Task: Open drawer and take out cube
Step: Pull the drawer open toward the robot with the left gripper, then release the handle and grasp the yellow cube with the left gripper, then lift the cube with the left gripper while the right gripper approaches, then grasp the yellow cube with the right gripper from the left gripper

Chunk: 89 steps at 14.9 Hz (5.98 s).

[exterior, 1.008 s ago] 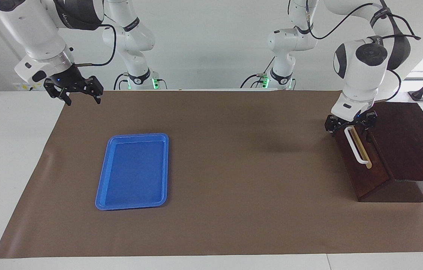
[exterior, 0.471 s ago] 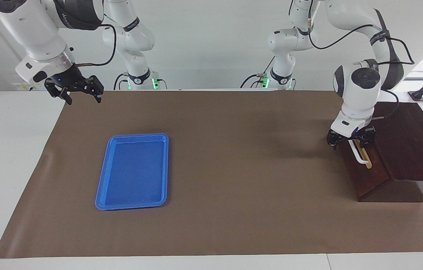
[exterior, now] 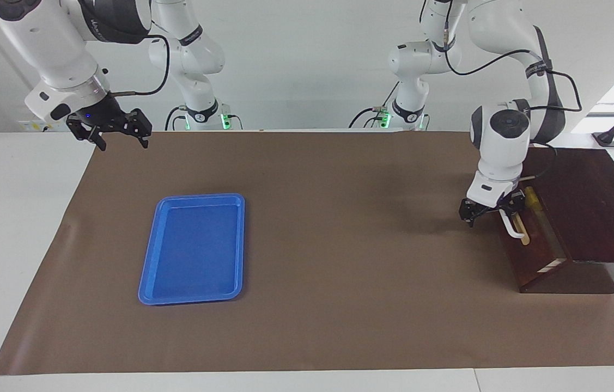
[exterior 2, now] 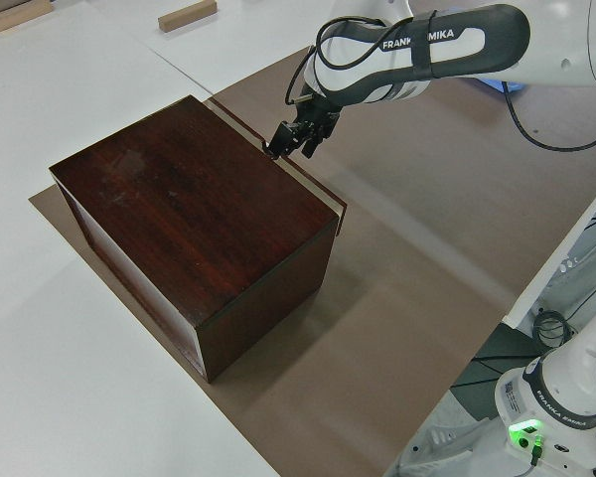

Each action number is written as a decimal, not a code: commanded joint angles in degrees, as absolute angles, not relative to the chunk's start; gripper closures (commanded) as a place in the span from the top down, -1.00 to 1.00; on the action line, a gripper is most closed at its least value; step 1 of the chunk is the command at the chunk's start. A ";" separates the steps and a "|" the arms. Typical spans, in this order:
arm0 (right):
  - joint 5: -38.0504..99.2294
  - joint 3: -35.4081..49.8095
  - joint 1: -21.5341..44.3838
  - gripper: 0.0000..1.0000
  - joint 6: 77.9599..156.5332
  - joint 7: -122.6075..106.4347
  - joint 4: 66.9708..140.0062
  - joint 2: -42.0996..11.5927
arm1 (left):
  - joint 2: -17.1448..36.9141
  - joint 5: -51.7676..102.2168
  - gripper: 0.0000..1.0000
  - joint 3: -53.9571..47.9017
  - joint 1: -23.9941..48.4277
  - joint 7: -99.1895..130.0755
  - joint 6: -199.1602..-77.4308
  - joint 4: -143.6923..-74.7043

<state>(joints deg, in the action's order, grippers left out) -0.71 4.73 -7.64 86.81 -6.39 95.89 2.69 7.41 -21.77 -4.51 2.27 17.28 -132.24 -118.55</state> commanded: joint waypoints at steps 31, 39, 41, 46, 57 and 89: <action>-0.79 5.19 -8.44 1.00 86.05 -5.19 96.94 3.43 | -0.62 -4.39 1.00 -2.90 -5.27 92.27 -119.18 -117.32; -0.97 5.19 -7.73 1.00 86.66 -2.64 97.56 3.78 | -0.35 -4.39 -0.85 -2.90 -5.19 93.69 -121.38 -119.18; -0.97 5.19 -7.73 1.00 86.84 -2.64 97.56 3.78 | 0.61 -4.31 -1.00 -2.90 -5.19 93.78 -118.41 -114.99; -0.97 5.19 -7.82 1.00 86.75 -0.37 97.56 3.78 | 7.29 -2.03 -1.00 -3.34 -4.04 94.39 -95.84 -91.09; 6.67 5.54 0.25 1.00 88.33 44.17 100.90 4.66 | 3.24 -0.70 -1.00 -3.69 24.32 125.58 -103.18 -100.55; 42.63 5.62 22.67 1.00 106.61 85.25 80.16 -28.21 | 5.54 -0.79 -1.00 -3.78 31.38 139.22 -108.63 -101.07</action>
